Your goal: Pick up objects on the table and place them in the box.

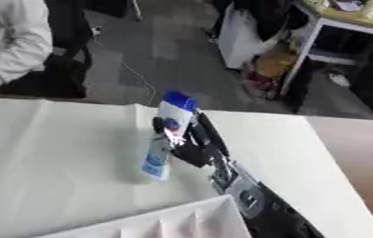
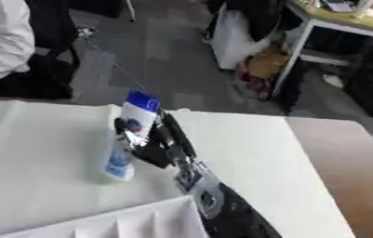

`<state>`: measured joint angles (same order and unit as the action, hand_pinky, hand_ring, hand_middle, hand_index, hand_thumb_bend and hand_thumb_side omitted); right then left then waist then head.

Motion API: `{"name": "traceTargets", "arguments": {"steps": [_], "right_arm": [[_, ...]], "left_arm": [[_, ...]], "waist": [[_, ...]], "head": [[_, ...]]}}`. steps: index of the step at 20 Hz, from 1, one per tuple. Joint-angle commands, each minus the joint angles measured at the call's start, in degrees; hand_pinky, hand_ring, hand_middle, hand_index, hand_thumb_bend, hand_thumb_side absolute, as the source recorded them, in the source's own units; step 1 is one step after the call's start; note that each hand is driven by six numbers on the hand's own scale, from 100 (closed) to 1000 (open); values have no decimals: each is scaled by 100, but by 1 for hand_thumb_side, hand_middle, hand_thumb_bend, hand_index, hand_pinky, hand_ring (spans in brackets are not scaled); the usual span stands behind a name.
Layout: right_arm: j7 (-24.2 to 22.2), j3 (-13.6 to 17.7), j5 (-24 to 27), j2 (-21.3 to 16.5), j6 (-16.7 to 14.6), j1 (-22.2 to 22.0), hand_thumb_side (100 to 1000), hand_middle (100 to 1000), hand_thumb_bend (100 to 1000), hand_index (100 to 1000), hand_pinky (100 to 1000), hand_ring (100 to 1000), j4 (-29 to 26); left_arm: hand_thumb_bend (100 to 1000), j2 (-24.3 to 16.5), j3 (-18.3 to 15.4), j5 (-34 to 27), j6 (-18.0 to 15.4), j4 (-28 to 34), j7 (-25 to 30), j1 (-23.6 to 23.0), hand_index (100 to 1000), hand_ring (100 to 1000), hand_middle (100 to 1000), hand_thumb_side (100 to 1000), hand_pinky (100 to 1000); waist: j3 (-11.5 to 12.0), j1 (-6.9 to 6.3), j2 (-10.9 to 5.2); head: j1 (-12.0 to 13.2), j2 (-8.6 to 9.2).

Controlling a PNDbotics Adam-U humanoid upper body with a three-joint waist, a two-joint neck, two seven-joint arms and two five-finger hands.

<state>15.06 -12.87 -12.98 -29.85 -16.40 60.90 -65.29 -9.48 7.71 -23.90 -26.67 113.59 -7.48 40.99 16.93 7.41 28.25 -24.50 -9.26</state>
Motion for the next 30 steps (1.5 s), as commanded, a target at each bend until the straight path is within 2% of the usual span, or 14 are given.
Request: {"name": "traceTargets", "arguments": {"steps": [1,2,12,17,20,30], "right_arm": [[196,52,265,-67,-52,47,799,100,100,155,100,100,-258],[209,55,366,-69,-46,44,764,100,100,155,100,100,-323],[227,86,1088,-139,188,-33,753,100,100,150,100,100,-1205],[222,96,1189,-119,536,-186,740,100,100,148,100,100,-1732],[196,76,1181,-108,788,-273,740,100,100,147,100,100,-2029],[-195,-68,1092,-30,1354,-328,748,100,100,145,100,100,-2858]], "left_arm": [[587,-106,-47,-13,-30,100,9,47,861,618,711,1000,619],[587,-114,-48,-12,-33,100,9,39,861,618,711,1000,619],[589,-212,-74,11,-66,100,-8,-73,862,617,711,1000,619],[592,-342,-142,82,-97,100,-69,-209,862,614,709,1000,616],[594,-424,-168,133,-118,100,-104,-287,863,612,708,1000,615],[599,-547,-202,222,-186,100,-168,-431,863,611,708,1000,615]], "waist": [[-35,-77,-198],[-47,-83,-206],[-201,-141,-305],[-398,-206,-398],[-504,-258,-454],[-666,-354,-583]], "head": [[-4,80],[-4,86],[-3,-5],[-29,-421],[-8,-571],[-72,-595]]}}
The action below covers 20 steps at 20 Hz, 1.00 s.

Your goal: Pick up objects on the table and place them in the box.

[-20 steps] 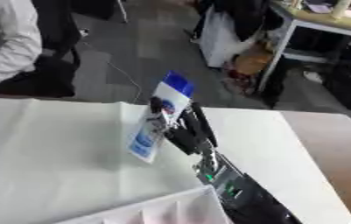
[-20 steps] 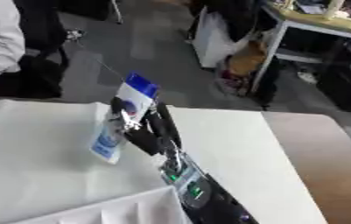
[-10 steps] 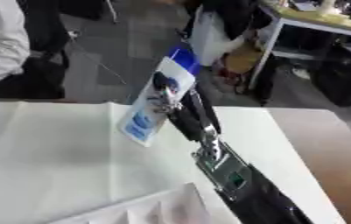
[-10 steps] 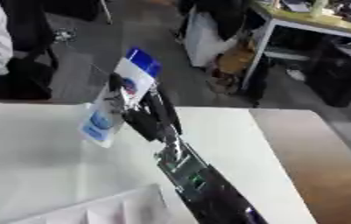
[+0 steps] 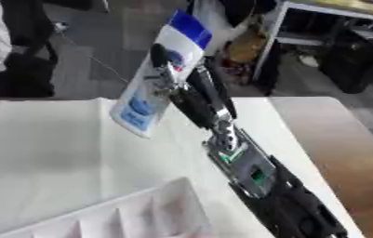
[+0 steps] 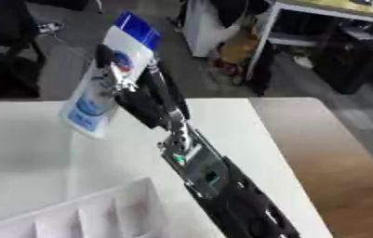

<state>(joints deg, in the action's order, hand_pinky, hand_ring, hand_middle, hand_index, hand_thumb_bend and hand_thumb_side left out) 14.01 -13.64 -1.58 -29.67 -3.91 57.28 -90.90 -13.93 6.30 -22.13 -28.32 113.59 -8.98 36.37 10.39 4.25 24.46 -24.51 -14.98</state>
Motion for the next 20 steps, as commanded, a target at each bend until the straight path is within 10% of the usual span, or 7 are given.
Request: {"name": "traceTargets", "arguments": {"steps": [1,20], "right_arm": [[-131,4,-71,-51,138,24,747,100,100,145,100,100,-370],[-634,-249,346,575,651,-348,715,100,100,148,100,100,-878]], "left_arm": [[599,-110,-65,50,-25,100,-24,24,863,612,708,1000,616],[616,-427,-215,297,-409,100,-158,-366,863,602,705,1000,611]], "waist": [[-20,-40,-214],[-199,-178,-442]], "head": [[-71,-27],[68,-511]]}}
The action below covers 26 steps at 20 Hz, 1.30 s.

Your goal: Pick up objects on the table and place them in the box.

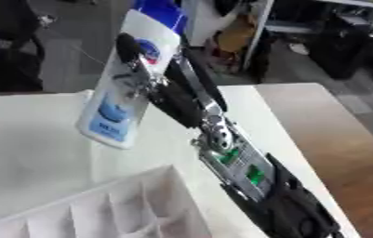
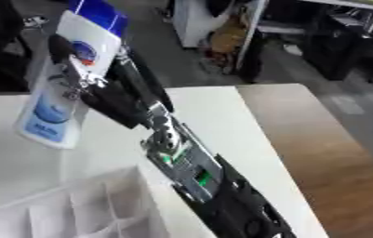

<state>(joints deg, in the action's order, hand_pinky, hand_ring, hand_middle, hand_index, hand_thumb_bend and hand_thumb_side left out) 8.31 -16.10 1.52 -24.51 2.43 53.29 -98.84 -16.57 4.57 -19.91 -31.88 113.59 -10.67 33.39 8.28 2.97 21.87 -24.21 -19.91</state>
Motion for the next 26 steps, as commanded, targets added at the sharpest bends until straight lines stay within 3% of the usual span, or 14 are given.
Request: {"name": "traceTargets", "arguments": {"steps": [1,14,23,26], "right_arm": [[-87,-18,24,105,21,43,713,100,100,148,100,100,-54],[-337,-239,-137,493,-10,-399,695,100,100,150,100,100,358],[-569,-422,-196,561,-21,-616,693,100,100,152,100,100,536],[-630,-478,-255,574,-38,-653,694,100,100,153,100,100,578]], "left_arm": [[618,-181,-40,105,-54,100,18,-161,863,597,702,1000,606],[634,-449,-113,363,-211,100,34,-870,864,576,695,1000,592],[637,-606,-292,603,-326,100,-254,-956,863,581,698,999,599],[639,-643,-311,671,-319,100,-322,-975,863,580,698,999,602]], "waist": [[25,-70,-190],[358,-255,-336],[374,-357,-414],[381,-377,-416]], "head": [[40,-28],[-17,-197],[406,-940],[438,-1019]]}}
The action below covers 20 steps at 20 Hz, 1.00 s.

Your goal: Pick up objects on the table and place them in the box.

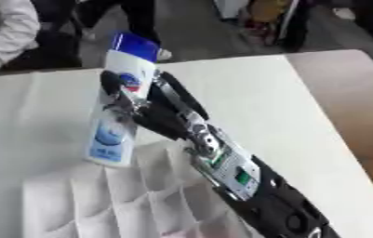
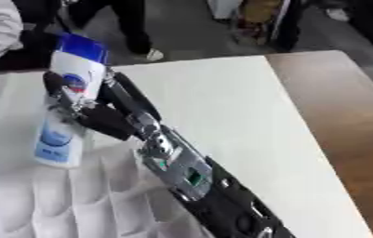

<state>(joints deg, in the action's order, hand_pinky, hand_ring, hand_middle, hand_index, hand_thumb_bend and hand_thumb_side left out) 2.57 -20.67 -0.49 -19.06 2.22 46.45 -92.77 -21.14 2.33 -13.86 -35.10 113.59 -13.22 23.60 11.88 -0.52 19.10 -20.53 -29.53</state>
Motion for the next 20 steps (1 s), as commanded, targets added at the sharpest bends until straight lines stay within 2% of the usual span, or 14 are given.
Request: {"name": "traceTargets", "arguments": {"steps": [1,8,16,17,20], "right_arm": [[-84,-48,-75,30,-21,11,693,100,100,153,100,100,-15],[-347,-286,-207,-152,-49,-120,704,100,100,155,100,100,-84],[-532,-456,-8,-199,72,-184,712,100,100,158,100,100,-123],[-568,-500,-6,-242,77,-197,688,100,100,158,100,100,-125],[-636,-581,-43,-309,75,-263,717,100,100,159,100,100,-124]], "left_arm": [[639,-206,-95,88,5,100,-87,-9,863,580,698,999,602],[641,-282,-105,186,19,100,-164,-44,863,578,697,1000,601],[642,-288,-102,229,52,100,-178,-42,864,575,696,1000,599],[642,-290,-100,232,57,100,-177,-41,864,576,696,1000,600],[641,-290,-100,236,67,100,-176,-34,864,576,696,1000,599]], "waist": [[22,-34,-142],[1,-49,-160],[-30,-80,-153],[-33,-78,-156],[-48,-72,-156]], "head": [[76,-70],[66,-121],[78,-94],[73,-93],[78,-86]]}}
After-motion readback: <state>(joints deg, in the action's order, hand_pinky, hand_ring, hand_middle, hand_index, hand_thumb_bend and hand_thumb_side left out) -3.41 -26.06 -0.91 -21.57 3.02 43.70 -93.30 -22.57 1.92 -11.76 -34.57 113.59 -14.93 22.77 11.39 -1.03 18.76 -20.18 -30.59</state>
